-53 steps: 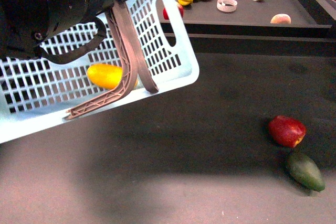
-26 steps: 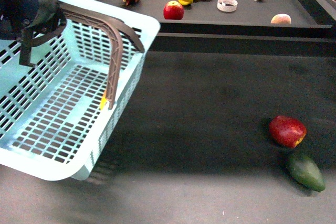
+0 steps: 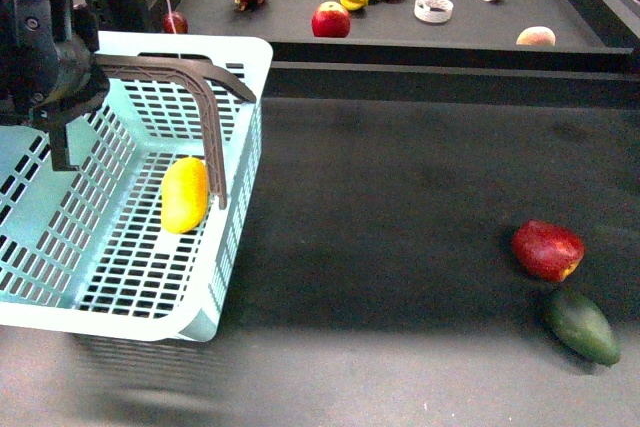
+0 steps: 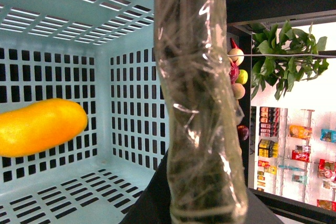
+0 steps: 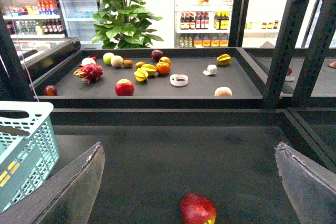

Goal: Pick mango with right arm and hold basket with left

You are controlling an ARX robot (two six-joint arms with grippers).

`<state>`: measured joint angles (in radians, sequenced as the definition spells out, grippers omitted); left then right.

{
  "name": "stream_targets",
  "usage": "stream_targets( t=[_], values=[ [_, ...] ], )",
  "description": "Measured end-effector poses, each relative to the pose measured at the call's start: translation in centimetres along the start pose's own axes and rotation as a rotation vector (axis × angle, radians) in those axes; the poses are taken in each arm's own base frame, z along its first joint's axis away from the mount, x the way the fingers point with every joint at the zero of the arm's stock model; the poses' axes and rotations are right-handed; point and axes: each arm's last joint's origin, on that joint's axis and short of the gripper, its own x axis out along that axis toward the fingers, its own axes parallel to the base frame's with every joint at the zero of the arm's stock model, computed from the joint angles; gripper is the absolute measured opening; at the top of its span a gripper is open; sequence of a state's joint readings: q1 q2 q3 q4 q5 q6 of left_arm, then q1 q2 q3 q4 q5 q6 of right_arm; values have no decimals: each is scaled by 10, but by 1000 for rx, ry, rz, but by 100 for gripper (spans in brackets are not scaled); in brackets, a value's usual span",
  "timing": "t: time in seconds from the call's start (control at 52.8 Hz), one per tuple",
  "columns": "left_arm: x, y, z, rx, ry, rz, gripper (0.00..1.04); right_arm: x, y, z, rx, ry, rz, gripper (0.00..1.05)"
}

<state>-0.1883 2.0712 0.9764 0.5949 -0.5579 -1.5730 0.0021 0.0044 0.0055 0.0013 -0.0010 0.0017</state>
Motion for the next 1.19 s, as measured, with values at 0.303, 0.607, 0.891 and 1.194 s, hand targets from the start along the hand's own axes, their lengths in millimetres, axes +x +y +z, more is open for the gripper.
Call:
stream_targets(
  t=[0.303,0.607,0.891,1.194],
  values=[
    [-7,4,-2,18,2,74,67,0,0,0,0,0,0,97],
    [-77,-13,39,65,-41,-4,97,0,0,0,0,0,0,97],
    [-139,4,82,182,-159,-44,97,0,0,0,0,0,0,97],
    [-158,29,101,333,-249,-19,97,0,0,0,0,0,0,97]
  ],
)
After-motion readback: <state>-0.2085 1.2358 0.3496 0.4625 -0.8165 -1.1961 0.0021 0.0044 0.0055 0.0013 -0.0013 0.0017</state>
